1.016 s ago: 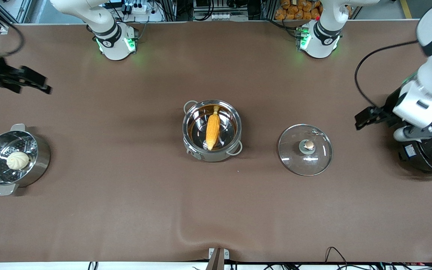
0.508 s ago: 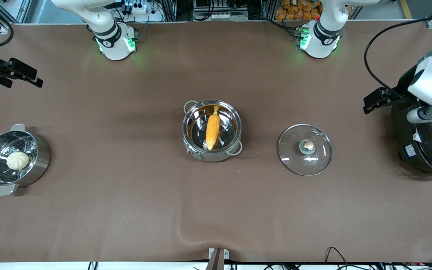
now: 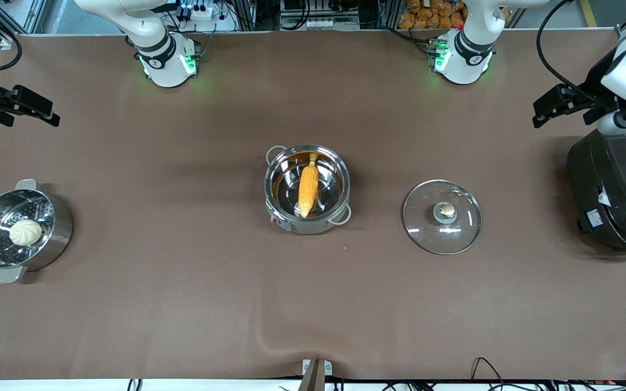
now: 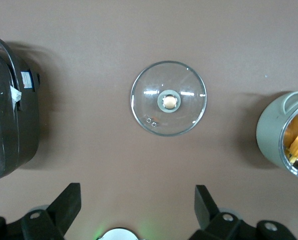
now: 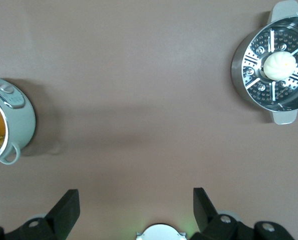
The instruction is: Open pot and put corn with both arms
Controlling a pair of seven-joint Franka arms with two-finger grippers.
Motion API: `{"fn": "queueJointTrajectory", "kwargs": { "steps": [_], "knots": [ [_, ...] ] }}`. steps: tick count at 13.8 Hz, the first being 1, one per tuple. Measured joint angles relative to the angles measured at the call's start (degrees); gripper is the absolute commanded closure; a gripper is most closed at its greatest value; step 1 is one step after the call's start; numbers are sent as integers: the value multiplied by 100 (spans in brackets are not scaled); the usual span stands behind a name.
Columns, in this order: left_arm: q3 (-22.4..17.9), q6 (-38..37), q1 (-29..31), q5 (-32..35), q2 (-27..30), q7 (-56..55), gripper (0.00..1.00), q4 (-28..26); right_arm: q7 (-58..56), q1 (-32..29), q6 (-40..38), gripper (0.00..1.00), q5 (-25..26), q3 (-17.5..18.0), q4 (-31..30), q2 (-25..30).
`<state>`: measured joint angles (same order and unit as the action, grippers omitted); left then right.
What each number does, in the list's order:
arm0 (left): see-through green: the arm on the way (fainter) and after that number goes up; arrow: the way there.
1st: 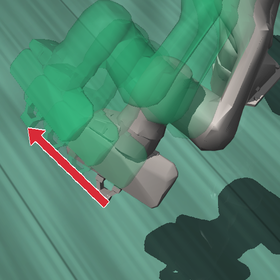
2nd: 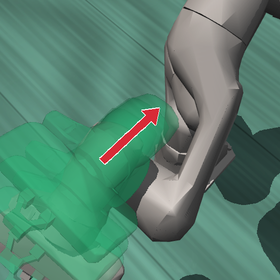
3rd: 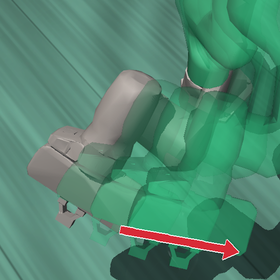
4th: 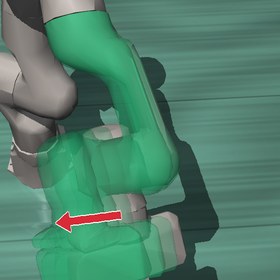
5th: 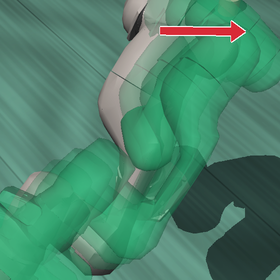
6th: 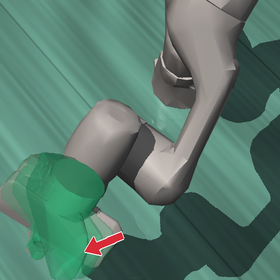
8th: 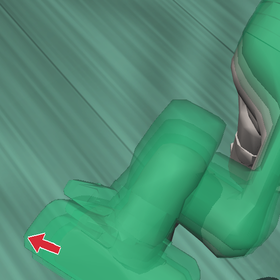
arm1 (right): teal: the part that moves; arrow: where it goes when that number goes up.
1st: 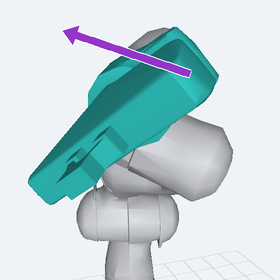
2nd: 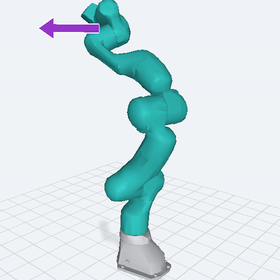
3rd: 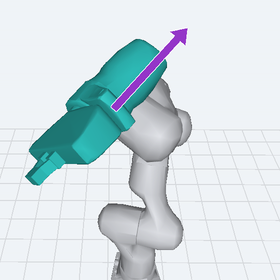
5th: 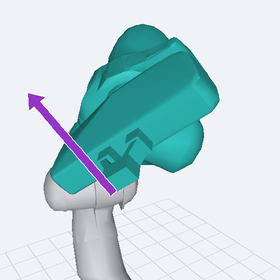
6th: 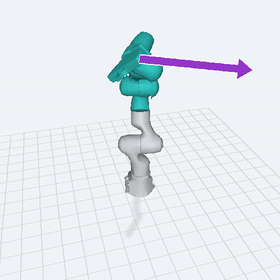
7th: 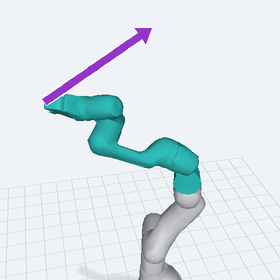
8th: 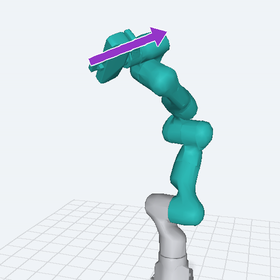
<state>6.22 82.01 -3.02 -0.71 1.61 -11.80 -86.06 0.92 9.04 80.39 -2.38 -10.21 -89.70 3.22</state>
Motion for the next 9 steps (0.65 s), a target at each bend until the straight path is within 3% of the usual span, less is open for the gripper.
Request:
{"fn": "queueJointTrajectory", "kwargs": {
  "steps": [9],
  "knots": [
    [99,38,117,0,118,118,0,-103,-56,-25,323,0,89,2,45,-3]
  ]
}}
